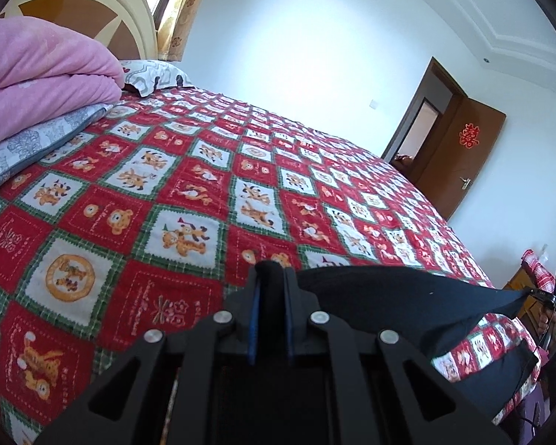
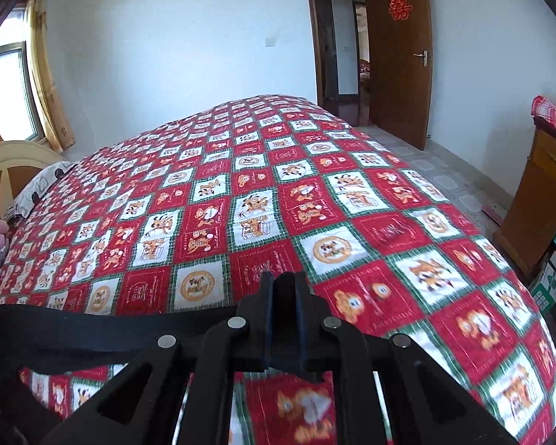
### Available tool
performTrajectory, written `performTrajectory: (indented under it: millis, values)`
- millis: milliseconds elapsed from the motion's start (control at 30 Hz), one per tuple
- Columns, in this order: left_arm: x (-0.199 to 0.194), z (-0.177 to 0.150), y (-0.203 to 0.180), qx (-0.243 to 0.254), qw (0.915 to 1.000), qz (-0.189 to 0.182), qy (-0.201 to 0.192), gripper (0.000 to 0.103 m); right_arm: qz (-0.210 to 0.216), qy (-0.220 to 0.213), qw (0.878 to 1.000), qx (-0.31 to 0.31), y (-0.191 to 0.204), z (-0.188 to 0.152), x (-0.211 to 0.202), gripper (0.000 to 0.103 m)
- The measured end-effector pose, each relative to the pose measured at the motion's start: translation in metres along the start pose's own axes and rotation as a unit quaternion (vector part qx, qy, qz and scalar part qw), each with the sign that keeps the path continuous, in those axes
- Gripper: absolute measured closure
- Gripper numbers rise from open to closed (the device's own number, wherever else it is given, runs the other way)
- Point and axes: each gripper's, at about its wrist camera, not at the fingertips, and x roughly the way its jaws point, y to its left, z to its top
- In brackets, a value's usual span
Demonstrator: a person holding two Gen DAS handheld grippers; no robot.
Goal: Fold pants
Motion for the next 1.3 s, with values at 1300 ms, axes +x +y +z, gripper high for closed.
performTrajectory:
  millis: [1300]
  values:
    - [-0.083,-0.115,0.035,0.052,0.9946,-0.09,-0.004,0.092,0.009,0.0,0.997,0.079,-0.072,-0.163,-0.115,0.093]
